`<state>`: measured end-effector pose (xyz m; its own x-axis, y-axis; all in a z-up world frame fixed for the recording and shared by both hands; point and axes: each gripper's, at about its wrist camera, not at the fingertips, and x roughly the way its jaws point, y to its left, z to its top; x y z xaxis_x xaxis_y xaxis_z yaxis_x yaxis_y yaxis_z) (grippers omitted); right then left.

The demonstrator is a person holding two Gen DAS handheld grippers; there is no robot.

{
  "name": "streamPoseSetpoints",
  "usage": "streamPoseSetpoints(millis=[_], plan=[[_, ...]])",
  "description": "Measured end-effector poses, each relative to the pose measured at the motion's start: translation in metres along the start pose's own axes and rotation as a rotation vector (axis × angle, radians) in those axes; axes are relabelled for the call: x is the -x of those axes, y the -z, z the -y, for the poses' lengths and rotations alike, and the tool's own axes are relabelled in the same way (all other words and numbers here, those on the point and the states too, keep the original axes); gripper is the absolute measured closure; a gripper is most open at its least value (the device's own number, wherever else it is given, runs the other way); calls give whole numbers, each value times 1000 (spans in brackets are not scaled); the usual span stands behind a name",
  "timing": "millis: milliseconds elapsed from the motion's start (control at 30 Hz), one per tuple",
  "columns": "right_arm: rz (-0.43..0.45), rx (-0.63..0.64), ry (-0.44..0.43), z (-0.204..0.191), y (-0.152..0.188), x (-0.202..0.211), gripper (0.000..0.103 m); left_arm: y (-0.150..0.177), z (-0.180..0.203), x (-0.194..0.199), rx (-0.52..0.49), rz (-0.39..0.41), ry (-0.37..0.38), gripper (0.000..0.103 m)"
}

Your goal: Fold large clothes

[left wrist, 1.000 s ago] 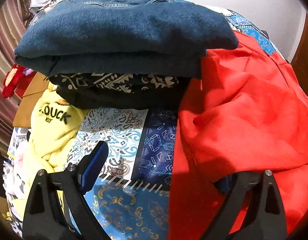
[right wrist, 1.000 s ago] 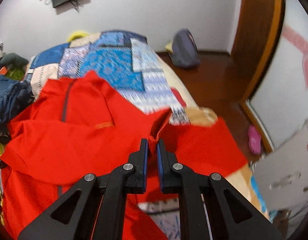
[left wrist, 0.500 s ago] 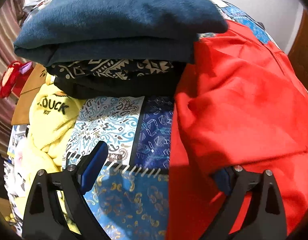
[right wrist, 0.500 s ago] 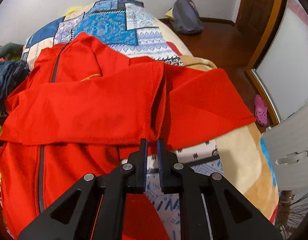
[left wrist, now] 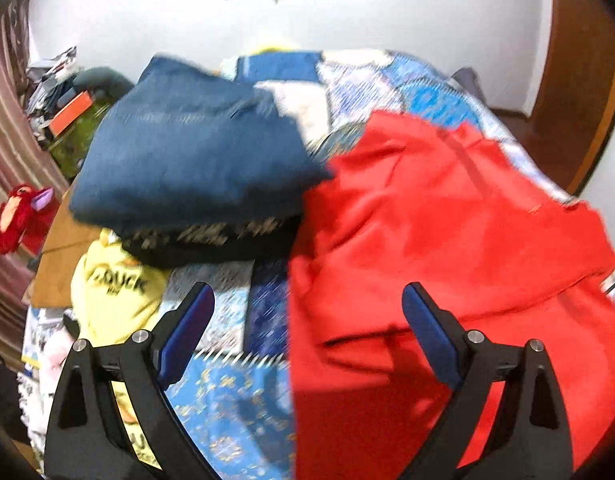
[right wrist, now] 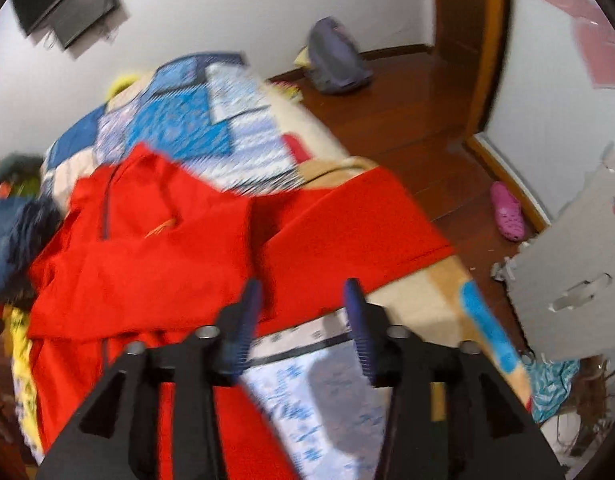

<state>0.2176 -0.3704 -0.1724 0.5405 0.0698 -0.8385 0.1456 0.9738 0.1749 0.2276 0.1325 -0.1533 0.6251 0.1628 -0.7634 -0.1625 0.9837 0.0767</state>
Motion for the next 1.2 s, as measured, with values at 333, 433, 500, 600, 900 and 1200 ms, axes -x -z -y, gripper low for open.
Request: streamPoseSetpoints(millis=[333, 433, 500, 600, 900, 1200], plan=[[-123, -239, -22, 61, -5, -57, 54, -33, 57, -30, -9, -32, 139, 8], [-160, -315, -43, 73, -5, -77, 53, -33, 71, -48, -8, -76, 166, 8], [-169, -354, -48, 79, -6, -87, 54, -31, 80, -60, -12, -103, 172, 8], [-165, -403, -49, 85, -11, -100, 53, -27, 91, -76, -27, -134, 170, 8], [-111, -519, 8, 106, -32, -126, 70, -14, 108, -110, -45, -204, 159, 8], [64, -402, 113, 93, -53, -76, 96, -4, 109, -120, -43, -241, 149, 8]])
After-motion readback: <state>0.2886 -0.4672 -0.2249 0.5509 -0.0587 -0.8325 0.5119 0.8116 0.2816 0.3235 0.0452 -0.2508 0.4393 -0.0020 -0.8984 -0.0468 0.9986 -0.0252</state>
